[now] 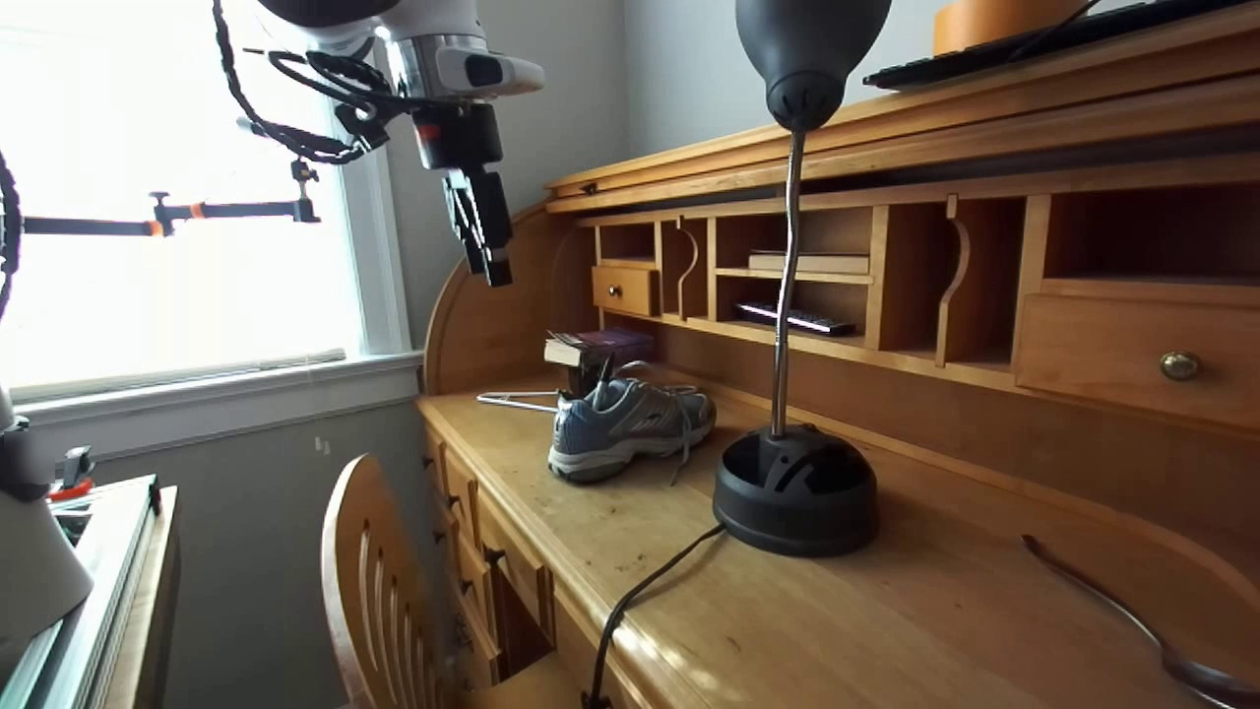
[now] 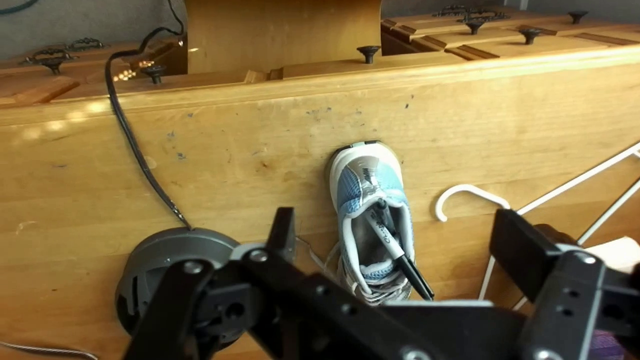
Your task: Take the marker out of the sneaker and put it on the shelf.
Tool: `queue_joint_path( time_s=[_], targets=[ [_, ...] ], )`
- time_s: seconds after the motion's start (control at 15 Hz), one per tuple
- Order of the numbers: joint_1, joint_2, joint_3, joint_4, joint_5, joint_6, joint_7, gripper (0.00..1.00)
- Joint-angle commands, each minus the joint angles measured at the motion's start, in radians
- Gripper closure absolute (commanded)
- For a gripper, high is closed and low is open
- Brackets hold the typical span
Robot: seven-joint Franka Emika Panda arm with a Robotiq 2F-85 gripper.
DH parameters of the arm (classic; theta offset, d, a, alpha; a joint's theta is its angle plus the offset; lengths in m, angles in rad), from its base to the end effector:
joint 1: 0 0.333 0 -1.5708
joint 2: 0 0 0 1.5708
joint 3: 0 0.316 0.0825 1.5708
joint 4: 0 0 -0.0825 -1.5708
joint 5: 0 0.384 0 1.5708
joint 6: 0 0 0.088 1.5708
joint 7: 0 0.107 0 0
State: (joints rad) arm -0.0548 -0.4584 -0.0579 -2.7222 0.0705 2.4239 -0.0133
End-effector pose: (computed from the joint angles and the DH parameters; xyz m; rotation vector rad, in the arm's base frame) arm 0.3840 -0.0420 0.3792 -3.0570 0.2219 -0.2505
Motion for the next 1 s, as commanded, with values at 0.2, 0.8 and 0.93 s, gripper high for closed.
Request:
queue_joint_path(
  time_s=[0.2,0.8,0.93],
  targets=[
    [0.014,0.243,-0.014,0.102,0.033,0.101,-0.005,0.0],
    [0.042,0.455,0.013,0.183,0.128,0.198,-0.04,0.0],
    [0.043,0.494,0.021,0.195,0.145,0.233,-0.038,0.0]
  ],
)
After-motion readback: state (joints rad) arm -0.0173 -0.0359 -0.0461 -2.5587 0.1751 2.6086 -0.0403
